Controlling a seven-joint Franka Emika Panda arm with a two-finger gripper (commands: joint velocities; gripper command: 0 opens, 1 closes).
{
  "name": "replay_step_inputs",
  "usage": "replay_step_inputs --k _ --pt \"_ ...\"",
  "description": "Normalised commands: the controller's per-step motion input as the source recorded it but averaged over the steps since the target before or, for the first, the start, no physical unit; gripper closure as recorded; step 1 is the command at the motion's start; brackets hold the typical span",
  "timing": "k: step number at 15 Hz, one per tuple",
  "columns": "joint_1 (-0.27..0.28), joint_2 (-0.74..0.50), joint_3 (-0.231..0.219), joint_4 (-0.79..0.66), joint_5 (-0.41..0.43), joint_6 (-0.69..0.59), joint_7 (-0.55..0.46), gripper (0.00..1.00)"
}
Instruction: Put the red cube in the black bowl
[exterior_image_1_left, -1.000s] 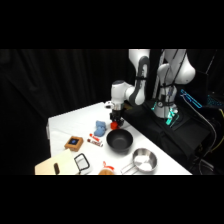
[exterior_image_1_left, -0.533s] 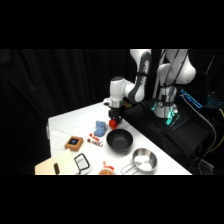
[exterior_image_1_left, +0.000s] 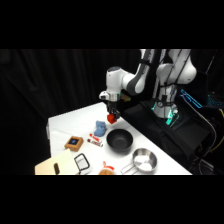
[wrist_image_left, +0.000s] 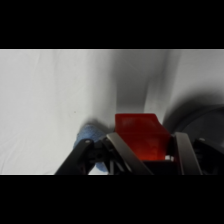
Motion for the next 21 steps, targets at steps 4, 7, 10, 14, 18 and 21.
replay_step_inputs --k 4,7,10,14,18,21 --pt "0.051 -0.33 0.023 0.03 -0.208 -0.36 0.28 0.74" --pt "0.050 -0.25 0.086 0.01 -0.001 -0.27 0.19 0.74" --pt "0.089 -0.11 0.120 0.06 0.203 -0.15 0.17 0.74" --pt "0.118 -0.03 0.119 0.09 0.222 -0.07 0.21 0.74" --pt "0.119 -0.04 0.107 0.05 0.108 -0.03 0.21 0.74" --pt "0.086 0.09 0.072 0.08 0.081 0.11 0.16 0.74"
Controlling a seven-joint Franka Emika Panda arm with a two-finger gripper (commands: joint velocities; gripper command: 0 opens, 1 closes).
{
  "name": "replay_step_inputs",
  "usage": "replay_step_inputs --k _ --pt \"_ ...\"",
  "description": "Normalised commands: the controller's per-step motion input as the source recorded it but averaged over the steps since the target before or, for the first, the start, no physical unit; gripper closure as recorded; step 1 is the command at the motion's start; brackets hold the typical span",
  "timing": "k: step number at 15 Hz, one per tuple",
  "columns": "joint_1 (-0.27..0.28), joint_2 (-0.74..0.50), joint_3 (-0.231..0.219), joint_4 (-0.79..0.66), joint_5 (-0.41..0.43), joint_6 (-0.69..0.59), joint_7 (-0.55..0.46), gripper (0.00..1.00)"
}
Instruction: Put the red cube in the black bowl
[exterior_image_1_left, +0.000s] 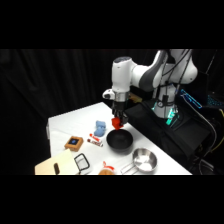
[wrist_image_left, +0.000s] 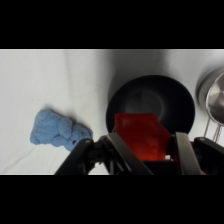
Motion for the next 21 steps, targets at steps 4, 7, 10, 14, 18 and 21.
replay_step_inputs --k 4,7,10,14,18,21 --pt "0.050 0.23 0.033 0.09 0.106 0.31 0.12 0.74" --pt "0.061 0.28 0.017 0.11 0.120 0.26 0.09 0.74" --pt "0.084 0.26 0.013 0.13 0.128 0.25 0.06 0.74" --pt "0.100 0.26 -0.025 0.16 0.104 0.21 0.06 0.74" --pt "0.122 0.20 -0.099 0.16 0.057 0.15 0.06 0.09" --pt "0.137 0.07 -0.120 0.12 0.055 0.01 0.07 0.00"
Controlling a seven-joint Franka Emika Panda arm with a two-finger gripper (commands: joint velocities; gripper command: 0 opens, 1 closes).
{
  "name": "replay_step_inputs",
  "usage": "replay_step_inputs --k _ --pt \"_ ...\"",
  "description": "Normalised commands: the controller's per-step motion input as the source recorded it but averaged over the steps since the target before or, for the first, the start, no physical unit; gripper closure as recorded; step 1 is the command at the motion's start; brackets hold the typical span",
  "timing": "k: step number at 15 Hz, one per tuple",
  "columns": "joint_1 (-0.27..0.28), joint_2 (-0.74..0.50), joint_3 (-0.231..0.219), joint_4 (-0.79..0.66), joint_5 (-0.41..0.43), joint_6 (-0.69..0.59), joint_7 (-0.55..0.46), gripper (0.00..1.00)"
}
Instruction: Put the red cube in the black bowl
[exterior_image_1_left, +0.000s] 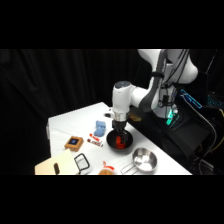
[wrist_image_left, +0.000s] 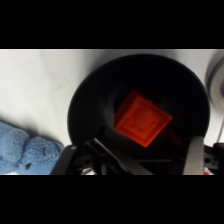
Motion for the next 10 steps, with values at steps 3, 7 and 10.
replay_step_inputs --k 3,7,10 --pt "0.110 -0.09 -0.069 0.08 0.101 -0.18 0.06 0.00" --pt "0.097 -0.31 -0.018 0.03 0.123 -0.39 0.06 0.00" --pt "0.076 -0.38 -0.008 0.03 0.061 -0.45 0.12 0.00"
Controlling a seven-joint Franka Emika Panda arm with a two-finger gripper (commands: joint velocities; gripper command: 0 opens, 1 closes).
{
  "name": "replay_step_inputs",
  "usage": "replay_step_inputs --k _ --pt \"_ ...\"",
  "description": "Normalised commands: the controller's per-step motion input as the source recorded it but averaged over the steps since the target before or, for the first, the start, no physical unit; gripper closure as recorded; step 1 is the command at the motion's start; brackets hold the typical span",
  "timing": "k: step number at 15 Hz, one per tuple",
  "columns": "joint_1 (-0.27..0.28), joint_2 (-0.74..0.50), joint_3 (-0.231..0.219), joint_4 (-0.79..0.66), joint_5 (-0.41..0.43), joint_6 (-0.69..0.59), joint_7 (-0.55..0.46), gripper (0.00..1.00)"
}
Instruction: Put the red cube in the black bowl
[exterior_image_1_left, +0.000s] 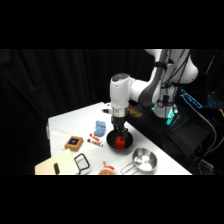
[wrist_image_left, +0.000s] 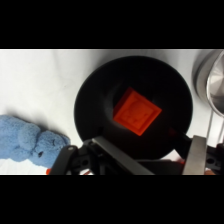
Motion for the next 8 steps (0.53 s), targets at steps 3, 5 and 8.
replay_step_inputs --k 3,5,8 --pt "0.031 -0.40 0.020 0.05 0.022 -0.48 0.14 0.00" --pt "-0.003 -0.36 0.043 0.10 -0.006 -0.48 0.15 0.00" --pt "-0.038 -0.24 0.067 0.13 0.015 -0.40 0.13 0.00"
